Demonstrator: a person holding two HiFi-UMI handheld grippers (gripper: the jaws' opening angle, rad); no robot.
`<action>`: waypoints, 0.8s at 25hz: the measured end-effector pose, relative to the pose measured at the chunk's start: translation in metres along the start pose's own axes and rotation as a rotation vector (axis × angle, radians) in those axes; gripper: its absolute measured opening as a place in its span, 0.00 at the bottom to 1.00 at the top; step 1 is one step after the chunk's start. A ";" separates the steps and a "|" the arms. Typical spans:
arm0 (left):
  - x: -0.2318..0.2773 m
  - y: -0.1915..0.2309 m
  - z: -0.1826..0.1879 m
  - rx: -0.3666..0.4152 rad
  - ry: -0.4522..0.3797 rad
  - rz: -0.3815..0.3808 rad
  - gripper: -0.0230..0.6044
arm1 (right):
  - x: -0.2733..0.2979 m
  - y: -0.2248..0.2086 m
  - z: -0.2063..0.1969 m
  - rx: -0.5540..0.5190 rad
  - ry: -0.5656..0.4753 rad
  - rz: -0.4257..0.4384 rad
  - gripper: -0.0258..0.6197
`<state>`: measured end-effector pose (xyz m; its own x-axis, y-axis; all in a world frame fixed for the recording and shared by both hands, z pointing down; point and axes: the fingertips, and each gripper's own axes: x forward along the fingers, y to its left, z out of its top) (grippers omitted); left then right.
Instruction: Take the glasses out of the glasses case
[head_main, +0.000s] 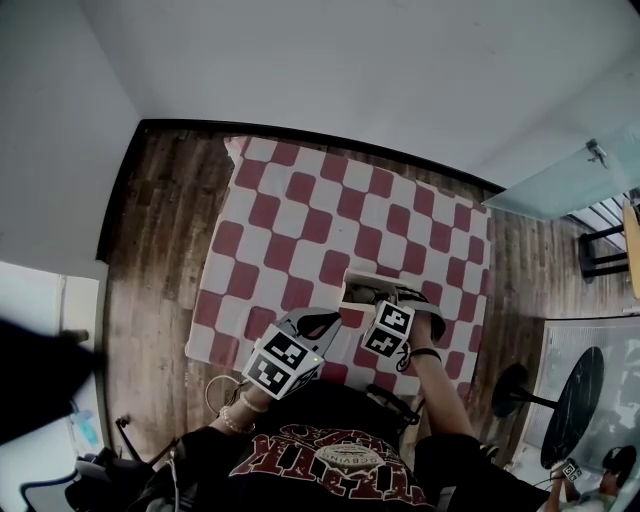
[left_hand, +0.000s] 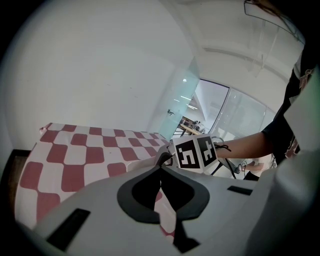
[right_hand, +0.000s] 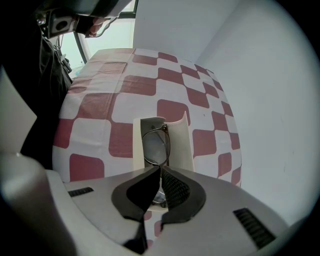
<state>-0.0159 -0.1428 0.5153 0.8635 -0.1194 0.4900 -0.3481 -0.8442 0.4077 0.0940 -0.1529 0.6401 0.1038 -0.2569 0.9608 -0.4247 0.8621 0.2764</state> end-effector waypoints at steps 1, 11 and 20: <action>-0.001 0.000 0.000 -0.006 0.005 0.002 0.05 | 0.000 0.000 0.000 0.000 0.001 -0.001 0.08; -0.001 -0.003 0.001 -0.010 0.000 0.006 0.05 | -0.003 -0.004 0.000 0.019 -0.004 -0.024 0.08; 0.001 -0.006 -0.004 -0.009 0.005 -0.001 0.05 | -0.009 -0.010 -0.001 0.025 -0.003 -0.056 0.08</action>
<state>-0.0146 -0.1362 0.5166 0.8617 -0.1161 0.4940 -0.3510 -0.8393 0.4151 0.0978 -0.1591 0.6288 0.1248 -0.3059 0.9438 -0.4404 0.8353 0.3290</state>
